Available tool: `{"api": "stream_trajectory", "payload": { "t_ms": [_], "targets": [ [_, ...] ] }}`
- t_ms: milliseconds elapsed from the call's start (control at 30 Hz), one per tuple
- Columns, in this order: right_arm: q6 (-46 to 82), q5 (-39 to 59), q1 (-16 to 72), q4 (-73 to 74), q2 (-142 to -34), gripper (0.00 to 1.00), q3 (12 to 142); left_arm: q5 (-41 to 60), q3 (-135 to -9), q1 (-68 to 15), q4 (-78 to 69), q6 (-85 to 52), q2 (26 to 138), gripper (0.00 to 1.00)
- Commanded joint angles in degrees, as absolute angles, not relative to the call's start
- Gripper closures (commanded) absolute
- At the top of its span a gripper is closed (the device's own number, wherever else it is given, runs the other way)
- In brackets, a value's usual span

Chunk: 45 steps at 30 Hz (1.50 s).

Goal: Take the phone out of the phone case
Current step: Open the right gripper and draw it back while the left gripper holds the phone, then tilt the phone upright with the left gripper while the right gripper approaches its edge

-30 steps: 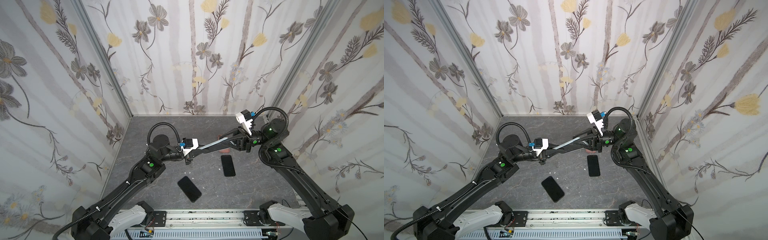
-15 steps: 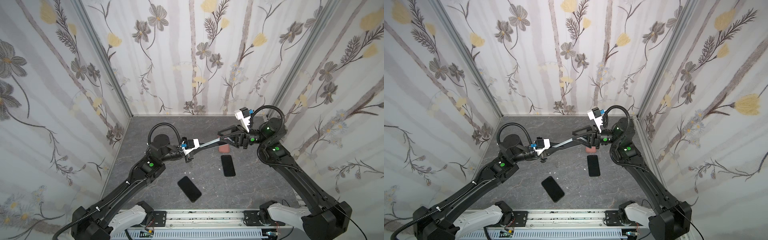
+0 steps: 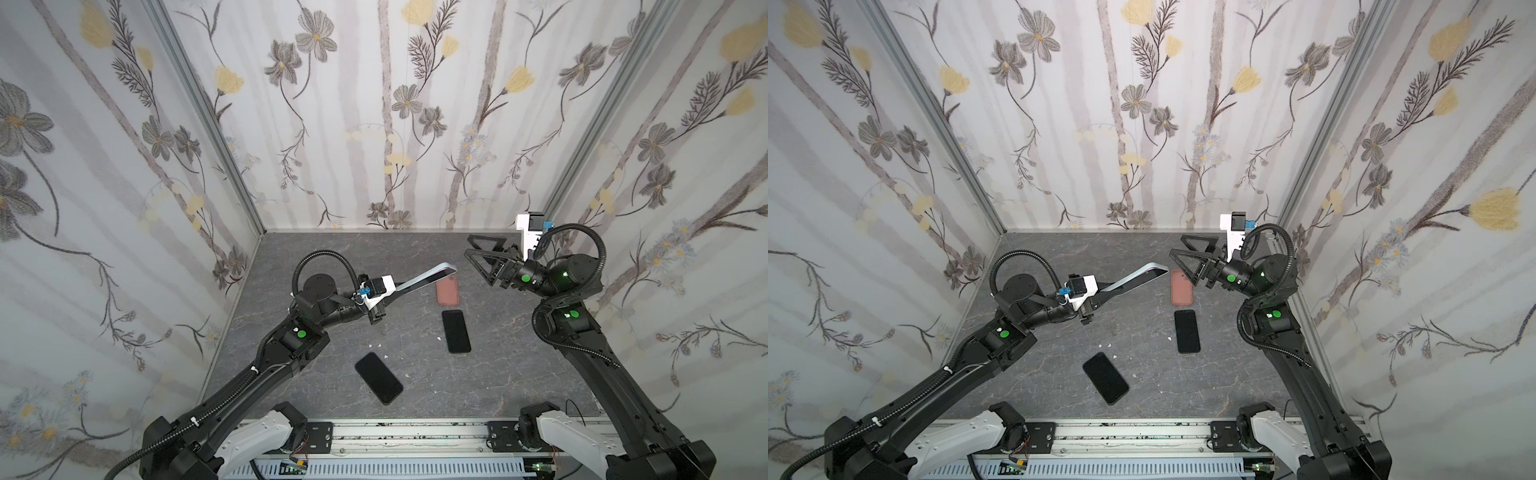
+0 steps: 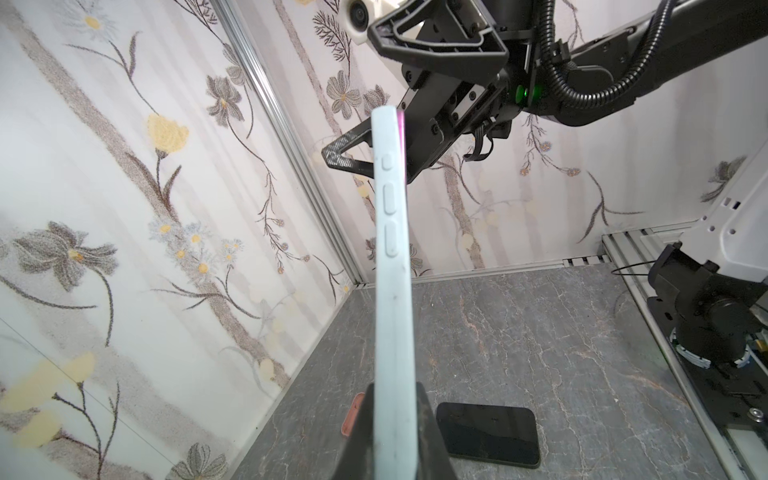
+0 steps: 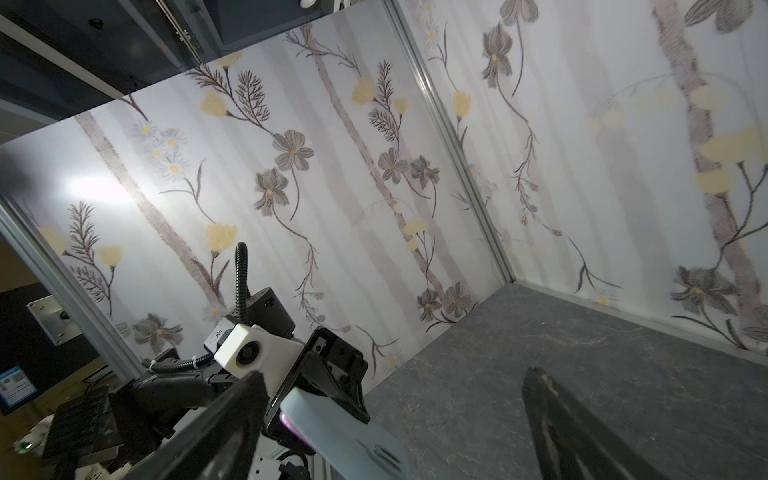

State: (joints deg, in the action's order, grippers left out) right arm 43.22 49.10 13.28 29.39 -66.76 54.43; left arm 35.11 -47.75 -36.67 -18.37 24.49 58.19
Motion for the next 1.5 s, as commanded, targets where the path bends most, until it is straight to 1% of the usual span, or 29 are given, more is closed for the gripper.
{"api": "stream_trajectory", "payload": {
  "t_ms": [0, 167, 367, 533, 667, 833, 967, 1133, 1267, 1467],
  "targets": [
    [37.1, 38.9, 12.8, 31.0, -64.1, 0.05, 52.6, 34.2, -47.0, -36.2, -27.2, 18.4, 57.7, 1.0],
    [31.5, 35.7, 13.0, 30.7, -60.4, 0.08, 47.5, 33.5, -44.5, -34.6, -35.9, 6.5, 57.9, 1.0],
    [27.2, 39.1, 16.5, 31.0, -61.2, 0.11, 46.1, 34.1, -42.4, -31.9, -51.5, -11.1, 60.6, 1.0],
    [29.6, 43.4, 20.3, 39.0, -65.0, 0.13, 46.4, 37.1, -43.1, -31.7, -63.0, -21.9, 64.3, 1.0],
    [32.7, 49.0, 21.1, 43.7, -68.8, 0.16, 48.1, 39.1, -43.6, -31.6, -65.5, -24.0, 64.4, 1.0],
    [33.1, 57.5, 21.1, 43.8, -72.3, 0.18, 52.1, 42.2, -43.8, -31.7, -67.0, -26.1, 64.2, 1.0],
    [31.4, 61.6, 22.8, 42.4, -73.4, 0.23, 54.6, 44.0, -44.9, -31.6, -68.3, -29.2, 65.4, 1.0],
    [16.8, 59.4, 27.1, 24.9, -73.7, 0.32, 59.5, 44.3, -45.9, -32.0, -70.2, -31.8, 66.8, 1.0],
    [15.3, 56.8, 28.3, 24.1, -74.6, 0.41, 59.5, 44.2, -46.6, -32.8, -71.4, -33.2, 68.0, 1.0],
    [15.2, 56.4, 30.2, 24.5, -76.2, 0.49, 60.4, 43.7, -47.0, -34.3, -72.4, -33.7, 68.8, 1.0]
  ]
}}
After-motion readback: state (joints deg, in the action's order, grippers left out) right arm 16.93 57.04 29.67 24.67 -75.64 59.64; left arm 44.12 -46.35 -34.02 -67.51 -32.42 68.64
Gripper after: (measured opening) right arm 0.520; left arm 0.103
